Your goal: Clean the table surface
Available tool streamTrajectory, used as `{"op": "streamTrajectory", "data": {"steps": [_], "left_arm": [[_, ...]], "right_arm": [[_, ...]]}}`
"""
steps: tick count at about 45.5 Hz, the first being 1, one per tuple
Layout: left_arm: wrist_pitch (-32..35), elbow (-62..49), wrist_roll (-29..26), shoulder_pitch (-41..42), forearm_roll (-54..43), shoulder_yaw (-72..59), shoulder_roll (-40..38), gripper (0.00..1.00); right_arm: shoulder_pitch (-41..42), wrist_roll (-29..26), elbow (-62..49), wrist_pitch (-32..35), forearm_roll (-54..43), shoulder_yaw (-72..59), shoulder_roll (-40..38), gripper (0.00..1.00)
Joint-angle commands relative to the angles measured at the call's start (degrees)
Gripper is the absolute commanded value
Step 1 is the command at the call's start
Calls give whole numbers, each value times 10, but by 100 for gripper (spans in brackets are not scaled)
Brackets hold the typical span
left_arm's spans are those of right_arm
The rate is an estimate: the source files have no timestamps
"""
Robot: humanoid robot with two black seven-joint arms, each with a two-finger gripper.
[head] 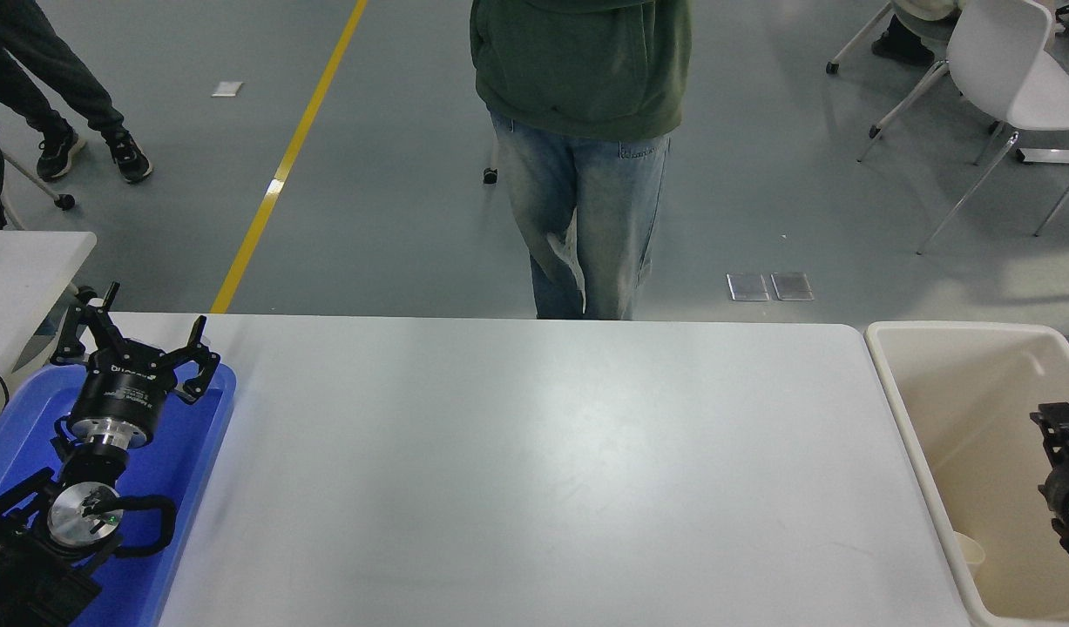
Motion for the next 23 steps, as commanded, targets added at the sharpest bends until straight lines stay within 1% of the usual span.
{"op": "streamTrajectory", "data": {"steps": [1, 4, 7, 11, 16, 23], "left_arm": [[0, 0, 0, 0, 0, 0, 0, 100], [0, 0, 0, 0, 0, 0, 0, 100], [0, 0, 0, 0, 0, 0, 0, 100], [0, 0, 0, 0, 0, 0, 0, 100], [-1, 0, 0, 0, 0, 0, 0, 100], [0, 0, 0, -1, 0, 0, 0, 100]], "right_arm": [[-68, 2, 251, 3, 1, 220, -68, 100], [-96, 5, 336, 5, -4, 255, -71, 100], [-109, 10, 378, 9, -4, 266, -68, 100], [-97, 11, 379, 3, 6, 265, -48, 100], [-98, 14, 407, 6, 6, 284, -10, 100], [-102, 48, 422, 8, 4, 309, 63, 100]]}}
